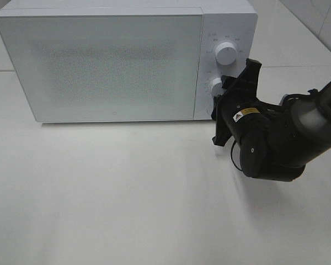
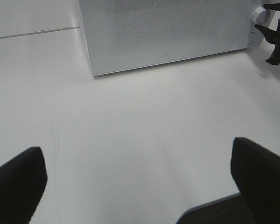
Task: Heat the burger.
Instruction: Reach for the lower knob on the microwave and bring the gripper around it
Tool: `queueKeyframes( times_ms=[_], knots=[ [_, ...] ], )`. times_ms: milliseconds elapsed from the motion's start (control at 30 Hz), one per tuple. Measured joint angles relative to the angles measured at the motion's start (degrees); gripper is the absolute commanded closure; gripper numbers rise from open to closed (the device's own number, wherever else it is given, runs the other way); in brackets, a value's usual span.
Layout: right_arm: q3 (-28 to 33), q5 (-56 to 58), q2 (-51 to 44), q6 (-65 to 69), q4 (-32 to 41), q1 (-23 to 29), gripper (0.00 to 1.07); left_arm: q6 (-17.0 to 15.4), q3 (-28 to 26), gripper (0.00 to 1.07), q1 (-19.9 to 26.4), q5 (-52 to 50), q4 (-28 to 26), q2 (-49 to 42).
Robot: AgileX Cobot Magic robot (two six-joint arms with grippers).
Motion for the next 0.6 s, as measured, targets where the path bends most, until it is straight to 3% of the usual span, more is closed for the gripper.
queueKeyframes(
  times_ms=[600],
  knots=[
    [-0.6, 0.0, 0.0, -6.0, 4.2, 0.9, 0.59, 0.0, 0.0, 0.04, 0.0, 0.0, 0.0, 0.0]
  ],
)
